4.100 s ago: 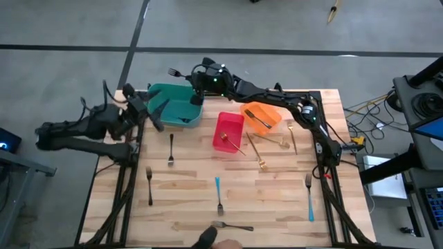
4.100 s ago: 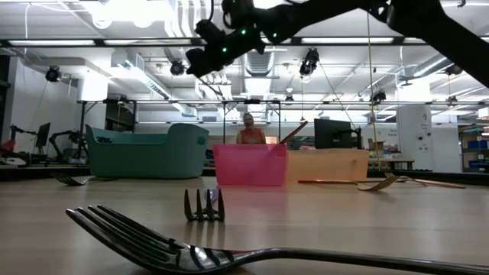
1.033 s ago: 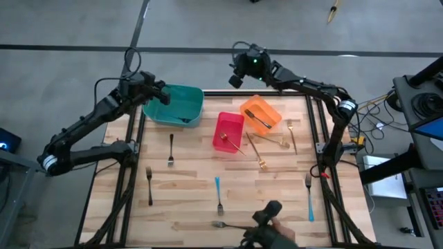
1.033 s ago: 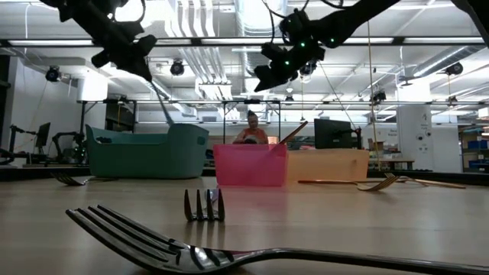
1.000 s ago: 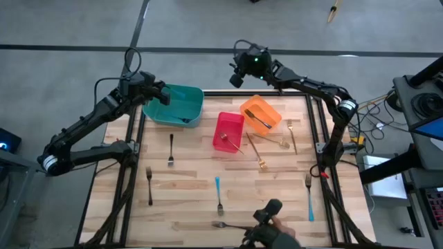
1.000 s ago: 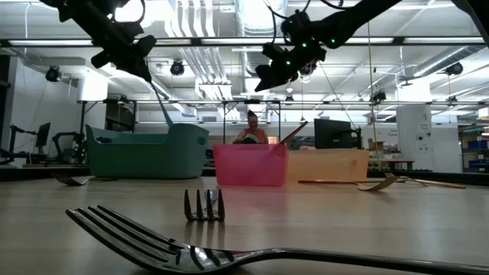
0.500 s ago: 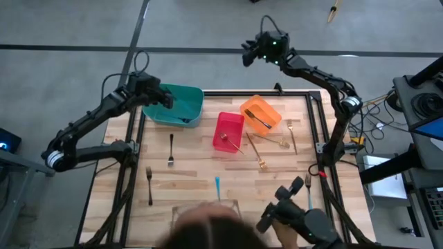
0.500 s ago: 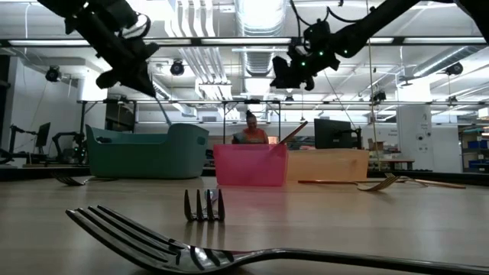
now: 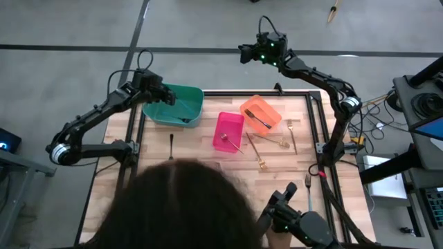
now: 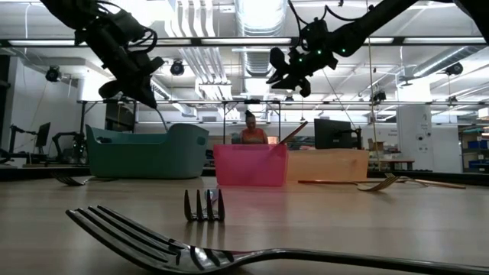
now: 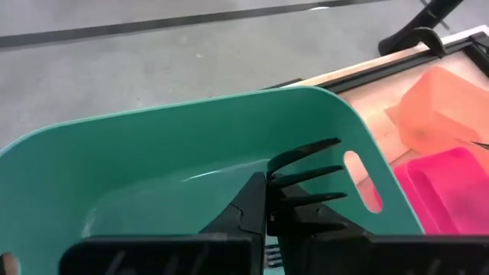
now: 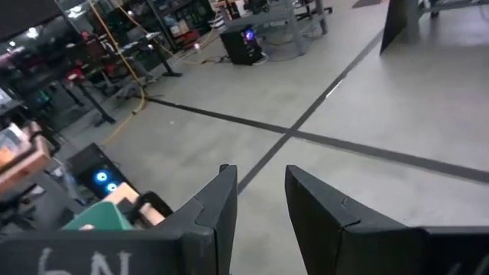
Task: Sort silverware by color (type)
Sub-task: Put the blue fork into the green bin
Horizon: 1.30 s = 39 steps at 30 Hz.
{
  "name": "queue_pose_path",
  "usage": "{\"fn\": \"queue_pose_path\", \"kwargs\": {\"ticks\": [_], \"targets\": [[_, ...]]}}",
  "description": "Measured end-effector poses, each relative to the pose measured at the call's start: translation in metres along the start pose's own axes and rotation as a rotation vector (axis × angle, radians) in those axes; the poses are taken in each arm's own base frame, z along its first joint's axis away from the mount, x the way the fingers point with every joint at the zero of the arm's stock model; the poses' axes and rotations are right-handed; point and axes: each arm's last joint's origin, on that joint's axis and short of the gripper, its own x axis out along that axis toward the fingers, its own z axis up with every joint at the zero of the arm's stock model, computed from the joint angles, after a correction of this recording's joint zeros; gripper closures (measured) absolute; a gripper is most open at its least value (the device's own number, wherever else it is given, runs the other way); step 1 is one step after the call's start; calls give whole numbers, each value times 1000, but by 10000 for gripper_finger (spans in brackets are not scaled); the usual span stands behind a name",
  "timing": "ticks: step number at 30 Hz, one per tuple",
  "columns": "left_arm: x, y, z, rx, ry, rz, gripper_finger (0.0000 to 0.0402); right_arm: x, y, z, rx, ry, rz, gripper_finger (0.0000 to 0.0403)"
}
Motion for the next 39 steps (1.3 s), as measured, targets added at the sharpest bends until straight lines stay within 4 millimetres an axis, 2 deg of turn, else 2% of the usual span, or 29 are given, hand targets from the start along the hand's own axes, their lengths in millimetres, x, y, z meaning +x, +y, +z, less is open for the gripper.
{"fn": "queue_pose_path", "kwargs": {"ticks": [5, 11, 15, 20, 27, 34, 39], "targets": [[-4, -1, 3, -1, -14, -15, 401, -1, 3, 5, 36, -9, 20, 309], [-29, -11, 31, 131, -97, -50, 401, -5, 18, 31, 14, -35, 180, 310], [-40, -17, 50, 253, -146, -65, 401, 0, 23, 37, 1, 6, 314, 310], [-39, -25, 69, 378, -168, -146, 401, 30, 24, 21, 2, 150, 508, 310], [-23, -35, 95, 493, -161, -267, 401, 80, 38, -6, -25, 303, 873, 308], [-12, -41, 118, 554, -167, -295, 401, 107, 70, -17, -68, 308, 991, 283], [-8, -45, 128, 559, -178, -315, 401, 117, 73, -27, -78, 348, 974, 282]]}}
